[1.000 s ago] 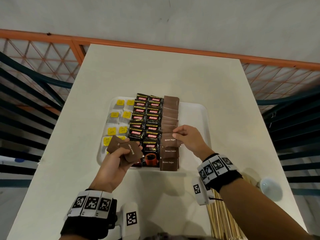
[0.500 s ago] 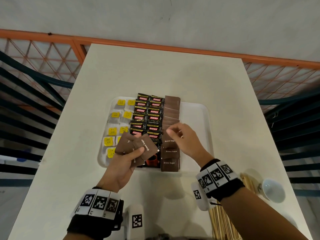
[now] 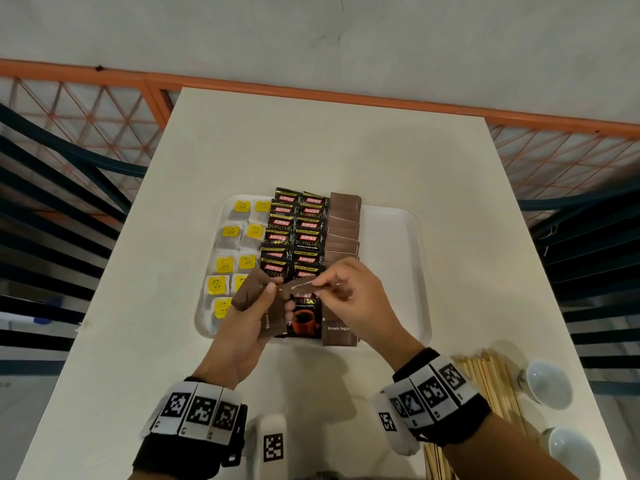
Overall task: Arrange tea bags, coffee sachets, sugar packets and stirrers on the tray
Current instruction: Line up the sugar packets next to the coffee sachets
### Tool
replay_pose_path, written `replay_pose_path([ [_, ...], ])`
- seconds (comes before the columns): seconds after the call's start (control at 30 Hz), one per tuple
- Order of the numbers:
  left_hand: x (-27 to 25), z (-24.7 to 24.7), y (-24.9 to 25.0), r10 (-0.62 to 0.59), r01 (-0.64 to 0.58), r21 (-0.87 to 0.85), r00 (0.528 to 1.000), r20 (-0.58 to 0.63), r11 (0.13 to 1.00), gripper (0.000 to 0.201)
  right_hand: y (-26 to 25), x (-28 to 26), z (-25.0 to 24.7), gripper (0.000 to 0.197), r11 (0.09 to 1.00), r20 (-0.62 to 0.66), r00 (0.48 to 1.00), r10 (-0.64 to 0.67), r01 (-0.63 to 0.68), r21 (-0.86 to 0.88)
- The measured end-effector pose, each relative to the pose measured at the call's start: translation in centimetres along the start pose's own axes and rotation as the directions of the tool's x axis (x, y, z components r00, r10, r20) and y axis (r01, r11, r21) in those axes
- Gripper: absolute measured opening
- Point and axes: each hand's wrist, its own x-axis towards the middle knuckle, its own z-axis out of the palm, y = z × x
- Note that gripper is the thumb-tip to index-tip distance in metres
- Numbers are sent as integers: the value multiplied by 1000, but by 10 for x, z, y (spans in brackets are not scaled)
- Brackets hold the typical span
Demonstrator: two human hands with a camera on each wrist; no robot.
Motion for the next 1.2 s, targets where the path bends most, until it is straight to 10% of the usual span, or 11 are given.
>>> replay_pose_path([
  [0.17,0,5,3,64,-67,57,996,58,996,12,9,-5,-1,16,984,113,987,-115,128,-121],
  [0.5,1,8,1,-9,8,96,1000,8,995,15,5,4,-11,34,960,204,949,240,-263,95],
  [0.77,8,-1,4,-113,110,-195,994,-9,975,28,32,42,-42,15,841,-113,861,496,-444,310],
  [1.2,10,-5,1,-41,40,-7,998,-51,999,30,61,53,-33,29,845,-107,838,534,-530,66],
])
